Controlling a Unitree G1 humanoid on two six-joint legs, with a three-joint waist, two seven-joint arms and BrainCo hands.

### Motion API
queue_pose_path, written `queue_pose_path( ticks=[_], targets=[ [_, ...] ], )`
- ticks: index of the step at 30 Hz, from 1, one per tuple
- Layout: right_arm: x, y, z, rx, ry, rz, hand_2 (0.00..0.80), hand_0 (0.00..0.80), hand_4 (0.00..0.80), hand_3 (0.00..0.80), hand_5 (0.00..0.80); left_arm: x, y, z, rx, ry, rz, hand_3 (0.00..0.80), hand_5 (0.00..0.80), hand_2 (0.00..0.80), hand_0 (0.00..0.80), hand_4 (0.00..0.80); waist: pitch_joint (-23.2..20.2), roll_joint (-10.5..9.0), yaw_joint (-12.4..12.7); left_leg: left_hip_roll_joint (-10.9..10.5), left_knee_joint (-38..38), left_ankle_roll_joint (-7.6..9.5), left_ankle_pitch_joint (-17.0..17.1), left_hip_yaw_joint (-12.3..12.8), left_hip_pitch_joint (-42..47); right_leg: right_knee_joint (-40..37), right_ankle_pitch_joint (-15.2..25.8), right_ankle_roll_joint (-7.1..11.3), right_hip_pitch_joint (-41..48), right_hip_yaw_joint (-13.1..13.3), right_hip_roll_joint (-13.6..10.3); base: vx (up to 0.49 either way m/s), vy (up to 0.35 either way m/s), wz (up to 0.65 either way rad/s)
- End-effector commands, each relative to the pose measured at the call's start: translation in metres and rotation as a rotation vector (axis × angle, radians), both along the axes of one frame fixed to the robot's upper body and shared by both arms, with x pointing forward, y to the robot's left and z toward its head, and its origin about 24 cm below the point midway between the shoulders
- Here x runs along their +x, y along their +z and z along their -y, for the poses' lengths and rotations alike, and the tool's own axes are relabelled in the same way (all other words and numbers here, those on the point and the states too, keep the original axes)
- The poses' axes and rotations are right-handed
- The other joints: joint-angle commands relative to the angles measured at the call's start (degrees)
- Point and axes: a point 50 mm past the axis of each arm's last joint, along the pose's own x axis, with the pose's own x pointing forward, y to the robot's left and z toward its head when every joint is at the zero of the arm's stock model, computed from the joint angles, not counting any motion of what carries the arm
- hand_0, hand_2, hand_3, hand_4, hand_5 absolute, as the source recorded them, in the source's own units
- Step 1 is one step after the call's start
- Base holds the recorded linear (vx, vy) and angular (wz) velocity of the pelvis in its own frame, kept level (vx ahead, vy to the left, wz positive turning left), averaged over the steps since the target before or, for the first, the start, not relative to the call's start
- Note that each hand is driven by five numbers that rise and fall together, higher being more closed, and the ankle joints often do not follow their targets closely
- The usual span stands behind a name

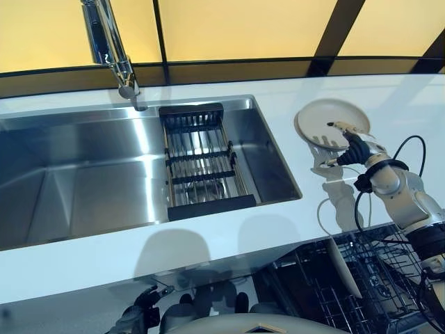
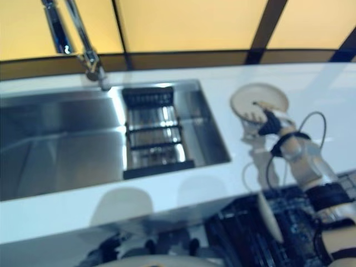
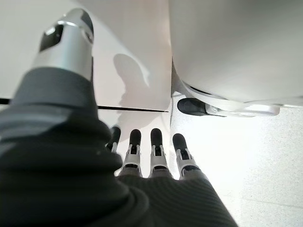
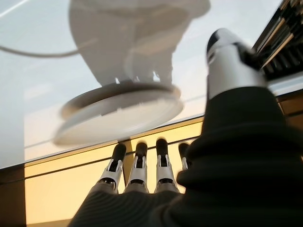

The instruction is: Take plates into dishwasher

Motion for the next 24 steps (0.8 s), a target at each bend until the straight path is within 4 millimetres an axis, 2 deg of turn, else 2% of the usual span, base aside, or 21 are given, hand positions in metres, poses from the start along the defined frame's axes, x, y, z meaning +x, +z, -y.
queue_pose_path(
  ticks=[1,10,17,24],
  targets=[
    [0.024,0.032,-0.013,-0.064,0.026,0.103,0.000,0.000,0.000,0.000,0.000,0.024,0.006,-0.005,0.035,-0.073,0.050,0.000,0.000,0.000,0.000,0.000,-0.24,-1.44,3.75,1.27,0.15,-0.49,-3.72,-1.94,1.33,0.10,1.07,7.17,0.97,0.01,-6.09,0.025,-0.015,0.15],
    [0.042,0.045,-0.005,-0.147,-0.065,0.102,0.000,0.000,0.000,0.000,0.000,0.019,0.006,-0.011,0.044,-0.087,0.030,0.000,0.000,0.000,0.000,0.000,0.30,-0.97,6.52,1.16,0.15,-0.88,-3.11,-3.78,0.43,0.10,1.13,7.17,1.08,-1.74,-6.50,0.028,-0.011,0.09],
    [0.051,0.064,0.019,-0.220,-0.205,0.104,0.000,0.000,0.000,0.000,0.000,0.024,0.010,-0.016,0.048,-0.092,0.054,0.000,0.000,0.000,0.000,0.000,1.56,-0.22,8.45,1.22,0.15,-1.03,-2.00,-5.27,-1.76,0.10,1.44,7.15,-0.20,-2.88,-6.65,-0.020,-0.012,0.15],
    [0.047,0.070,0.045,-0.230,-0.322,0.102,0.000,0.000,0.000,0.000,0.000,0.030,0.012,-0.016,0.045,-0.089,0.078,0.000,0.000,0.000,0.000,0.000,2.68,0.14,8.50,1.21,0.15,-0.91,-1.51,-5.78,-3.02,0.10,1.71,7.09,-1.23,-2.76,-6.70,-0.042,-0.002,0.03]
  ],
)
